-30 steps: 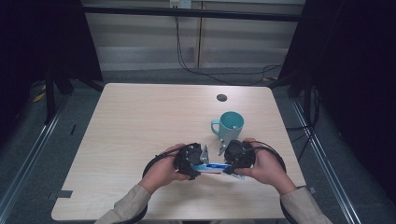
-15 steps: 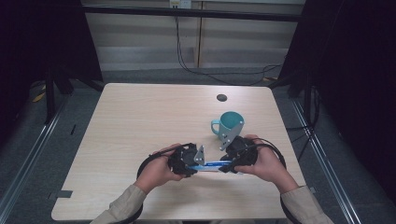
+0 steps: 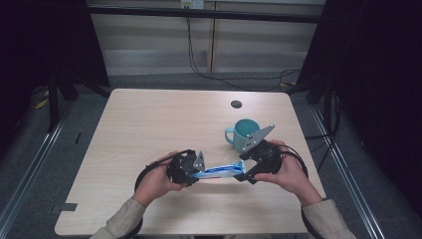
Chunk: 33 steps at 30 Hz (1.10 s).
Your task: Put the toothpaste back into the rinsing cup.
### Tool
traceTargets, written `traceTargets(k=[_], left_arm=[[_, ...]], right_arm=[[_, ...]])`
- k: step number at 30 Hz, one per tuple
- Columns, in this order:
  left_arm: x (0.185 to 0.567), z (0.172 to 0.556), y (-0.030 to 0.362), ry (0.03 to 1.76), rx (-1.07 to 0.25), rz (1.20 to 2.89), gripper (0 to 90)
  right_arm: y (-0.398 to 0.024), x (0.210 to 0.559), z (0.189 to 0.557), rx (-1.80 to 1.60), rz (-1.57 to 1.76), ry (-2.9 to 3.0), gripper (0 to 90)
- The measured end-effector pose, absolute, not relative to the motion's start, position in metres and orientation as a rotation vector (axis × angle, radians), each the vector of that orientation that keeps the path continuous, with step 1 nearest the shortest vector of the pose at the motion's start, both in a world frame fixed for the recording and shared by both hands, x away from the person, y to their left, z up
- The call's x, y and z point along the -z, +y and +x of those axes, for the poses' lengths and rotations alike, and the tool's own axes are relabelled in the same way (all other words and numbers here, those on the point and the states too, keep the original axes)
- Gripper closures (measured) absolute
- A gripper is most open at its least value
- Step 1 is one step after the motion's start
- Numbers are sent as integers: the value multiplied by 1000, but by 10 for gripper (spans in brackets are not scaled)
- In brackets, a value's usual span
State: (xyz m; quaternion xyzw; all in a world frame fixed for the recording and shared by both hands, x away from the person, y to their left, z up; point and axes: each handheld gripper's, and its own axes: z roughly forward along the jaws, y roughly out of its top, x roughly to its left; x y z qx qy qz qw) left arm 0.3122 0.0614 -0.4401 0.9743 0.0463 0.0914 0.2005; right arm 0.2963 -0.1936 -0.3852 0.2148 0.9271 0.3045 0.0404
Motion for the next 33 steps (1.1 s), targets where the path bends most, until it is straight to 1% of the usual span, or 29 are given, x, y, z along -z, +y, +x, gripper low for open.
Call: traceTargets(k=[3, 5, 8, 9, 15, 26, 33], left_arm=[[440, 313, 67, 158, -248, 2705, 680], [440, 315, 72, 158, -243, 2703, 680], [440, 316, 78, 208, -239, 2686, 681], [439, 317, 80, 197, -243, 2695, 681], [436, 319, 89, 255, -244, 2658, 681], [433, 321, 98, 318, -220, 2589, 684], [431, 321, 100, 360, -222, 2535, 687]], right_arm=[[-202, 384, 298, -983, 692, 2812, 249], [-207, 386, 299, -981, 704, 2801, 246], [-213, 390, 298, -955, 713, 2787, 231], [-213, 390, 298, -955, 713, 2787, 231], [-217, 400, 298, -1003, 760, 2776, 223], [-213, 420, 293, -1119, 772, 2754, 270], [-207, 431, 292, -1205, 814, 2716, 278]])
